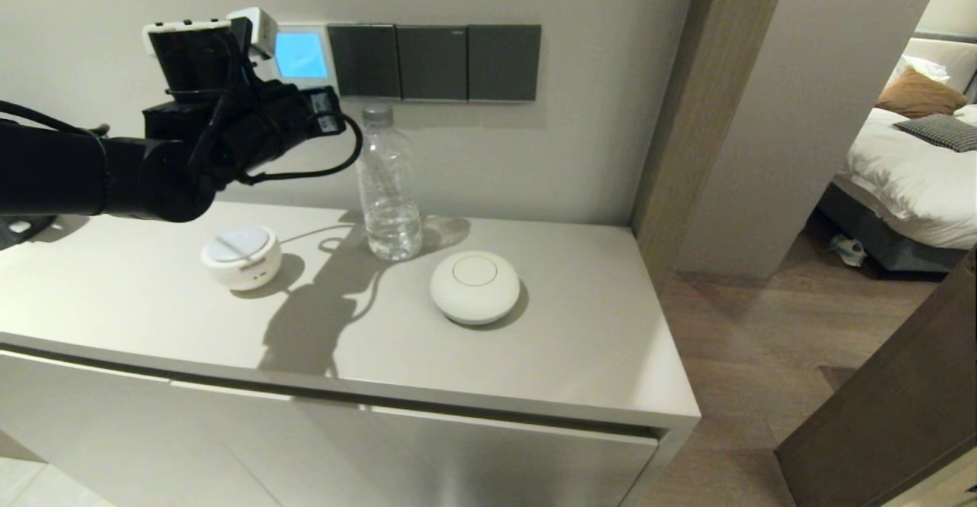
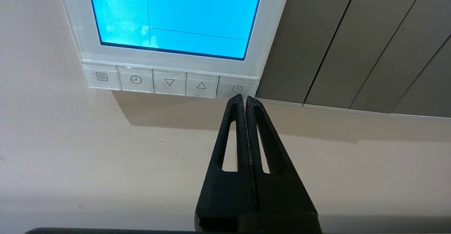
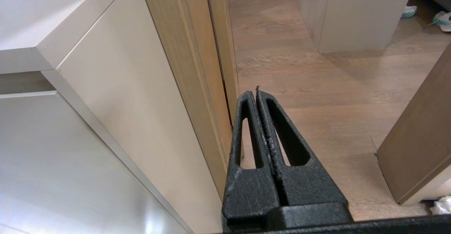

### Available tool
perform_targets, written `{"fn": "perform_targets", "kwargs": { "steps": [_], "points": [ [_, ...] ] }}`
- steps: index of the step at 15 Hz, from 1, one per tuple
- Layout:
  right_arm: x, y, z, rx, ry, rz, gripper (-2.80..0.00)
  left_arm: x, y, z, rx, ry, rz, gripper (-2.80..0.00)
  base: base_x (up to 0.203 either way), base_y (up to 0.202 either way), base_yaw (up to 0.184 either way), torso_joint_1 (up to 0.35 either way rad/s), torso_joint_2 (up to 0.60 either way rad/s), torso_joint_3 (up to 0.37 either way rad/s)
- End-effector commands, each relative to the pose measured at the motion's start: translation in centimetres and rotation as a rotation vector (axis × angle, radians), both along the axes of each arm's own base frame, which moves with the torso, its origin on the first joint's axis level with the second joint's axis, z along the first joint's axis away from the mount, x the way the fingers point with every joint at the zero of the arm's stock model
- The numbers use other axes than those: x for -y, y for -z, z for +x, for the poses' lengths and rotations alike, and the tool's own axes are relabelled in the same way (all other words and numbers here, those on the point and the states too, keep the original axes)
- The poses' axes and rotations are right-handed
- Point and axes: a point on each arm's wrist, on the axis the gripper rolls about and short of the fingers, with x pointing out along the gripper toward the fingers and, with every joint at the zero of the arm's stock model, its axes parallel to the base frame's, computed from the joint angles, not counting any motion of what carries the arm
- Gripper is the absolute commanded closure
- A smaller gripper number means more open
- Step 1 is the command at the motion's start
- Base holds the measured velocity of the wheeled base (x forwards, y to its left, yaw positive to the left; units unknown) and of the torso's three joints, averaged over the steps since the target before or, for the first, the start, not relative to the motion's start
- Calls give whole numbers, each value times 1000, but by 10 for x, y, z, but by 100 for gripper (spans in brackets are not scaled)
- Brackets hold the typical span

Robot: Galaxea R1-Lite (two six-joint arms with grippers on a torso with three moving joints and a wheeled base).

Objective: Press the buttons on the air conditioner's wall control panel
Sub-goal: Turn off the central air conditioner

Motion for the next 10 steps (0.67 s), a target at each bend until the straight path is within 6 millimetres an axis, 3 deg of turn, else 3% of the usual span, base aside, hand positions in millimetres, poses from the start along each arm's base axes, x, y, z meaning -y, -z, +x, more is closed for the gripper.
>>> {"fn": "perform_targets", "kwargs": {
  "steps": [1, 5, 10],
  "points": [
    [0, 1, 0, -4, 0, 0, 0, -2, 1, 2, 3, -6, -2, 0, 0, 0, 0, 0, 0, 0],
    [0, 1, 0, -4, 0, 0, 0, -4, -8, -5, 25, -9, -9, 0, 0, 0, 0, 0, 0, 0],
    [0, 1, 0, -4, 0, 0, 0, -13, -39, -44, 92, -18, -26, 0, 0, 0, 0, 0, 0, 0]
  ]
}}
